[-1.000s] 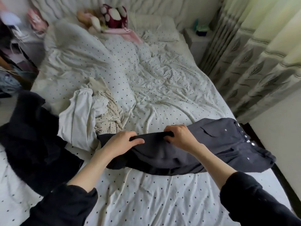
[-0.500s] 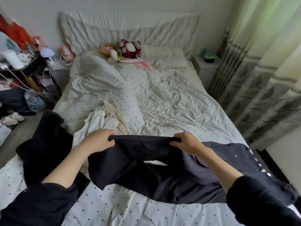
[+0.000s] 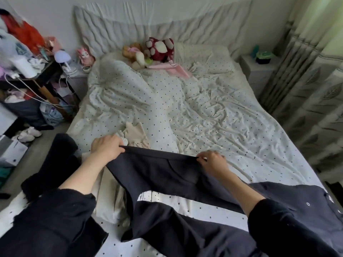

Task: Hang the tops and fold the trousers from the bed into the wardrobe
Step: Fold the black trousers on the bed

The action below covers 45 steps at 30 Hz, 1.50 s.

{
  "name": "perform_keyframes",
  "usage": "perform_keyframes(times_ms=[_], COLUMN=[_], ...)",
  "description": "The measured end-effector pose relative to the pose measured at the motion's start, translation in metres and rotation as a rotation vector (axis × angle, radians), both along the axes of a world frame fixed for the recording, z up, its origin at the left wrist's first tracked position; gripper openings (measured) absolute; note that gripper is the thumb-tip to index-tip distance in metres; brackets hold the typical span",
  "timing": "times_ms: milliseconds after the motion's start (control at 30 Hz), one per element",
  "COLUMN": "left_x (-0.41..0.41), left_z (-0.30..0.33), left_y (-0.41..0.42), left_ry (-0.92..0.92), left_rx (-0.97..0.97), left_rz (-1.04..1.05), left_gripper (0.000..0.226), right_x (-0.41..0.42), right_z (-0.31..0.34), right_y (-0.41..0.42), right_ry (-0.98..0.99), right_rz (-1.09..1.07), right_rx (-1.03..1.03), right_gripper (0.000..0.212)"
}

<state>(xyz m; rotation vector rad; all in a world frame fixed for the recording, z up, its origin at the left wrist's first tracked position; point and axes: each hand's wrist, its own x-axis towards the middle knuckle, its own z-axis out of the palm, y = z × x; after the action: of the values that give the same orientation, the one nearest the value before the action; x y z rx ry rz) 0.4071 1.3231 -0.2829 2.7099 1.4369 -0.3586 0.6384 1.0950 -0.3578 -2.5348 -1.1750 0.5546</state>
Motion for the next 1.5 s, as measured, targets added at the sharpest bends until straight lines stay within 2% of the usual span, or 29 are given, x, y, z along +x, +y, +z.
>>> perform_keyframes(times_ms=[67, 167, 367, 467, 533, 667, 733, 867, 1000, 1100, 1167, 1267, 1400, 1500], left_x=[0.008, 0.005, -0.001, -0.002, -0.004, -0.023, -0.035, -0.058, -0.077, -0.093, -0.103, -0.104, -0.114, -0.123], left_z=[-0.029, -0.068, -0.126, -0.139, -0.141, -0.138, -0.138, -0.140, -0.147, -0.163, -0.175, -0.182, -0.185, -0.193], left_y=[0.005, -0.008, -0.060, -0.072, -0.075, -0.079, -0.085, -0.109, -0.145, -0.167, -0.172, -0.166, -0.165, -0.170], left_ry=[0.073, 0.049, 0.007, -0.017, -0.100, -0.315, -0.369, -0.504, -0.674, -0.597, -0.502, -0.469, -0.522, -0.485], left_rx=[0.075, 0.035, -0.040, -0.029, -0.035, -0.053, -0.091, -0.072, -0.102, -0.411, -0.569, -0.558, -0.671, -0.711], left_rz=[0.017, 0.030, -0.025, 0.061, 0.206, 0.435, 0.457, 0.465, 0.541, 0.595, 0.549, 0.546, 0.710, 0.697], left_gripper=[0.022, 0.036, 0.044, 0.071, 0.079, 0.052, 0.039, 0.023, 0.032, 0.053, 0.062, 0.056, 0.058, 0.060], right_x=[-0.004, -0.023, -0.036, -0.029, -0.026, -0.039, -0.055, -0.098, -0.137, -0.146, -0.150, -0.154, -0.174, -0.192], right_z=[-0.020, -0.050, -0.092, -0.099, -0.103, -0.104, -0.108, -0.119, -0.118, -0.122, -0.122, -0.123, -0.124, -0.127], right_y=[0.011, 0.002, -0.030, -0.039, -0.046, -0.057, -0.061, -0.074, -0.092, -0.108, -0.118, -0.136, -0.163, -0.176], right_ry=[0.039, 0.117, 0.254, 0.227, 0.197, 0.039, -0.011, -0.026, 0.025, 0.000, -0.030, -0.106, -0.067, -0.077], right_rz=[0.006, 0.059, -0.005, -0.030, -0.017, 0.035, 0.062, 0.124, 0.144, 0.109, 0.098, 0.062, 0.046, 0.089], right_rx=[-0.016, -0.079, -0.142, -0.117, -0.136, -0.196, -0.188, -0.037, -0.044, -0.110, -0.179, -0.190, -0.211, -0.198], right_gripper=[0.043, 0.056, 0.053, 0.048, 0.048, 0.048, 0.048, 0.038, 0.034, 0.041, 0.042, 0.032, 0.070, 0.082])
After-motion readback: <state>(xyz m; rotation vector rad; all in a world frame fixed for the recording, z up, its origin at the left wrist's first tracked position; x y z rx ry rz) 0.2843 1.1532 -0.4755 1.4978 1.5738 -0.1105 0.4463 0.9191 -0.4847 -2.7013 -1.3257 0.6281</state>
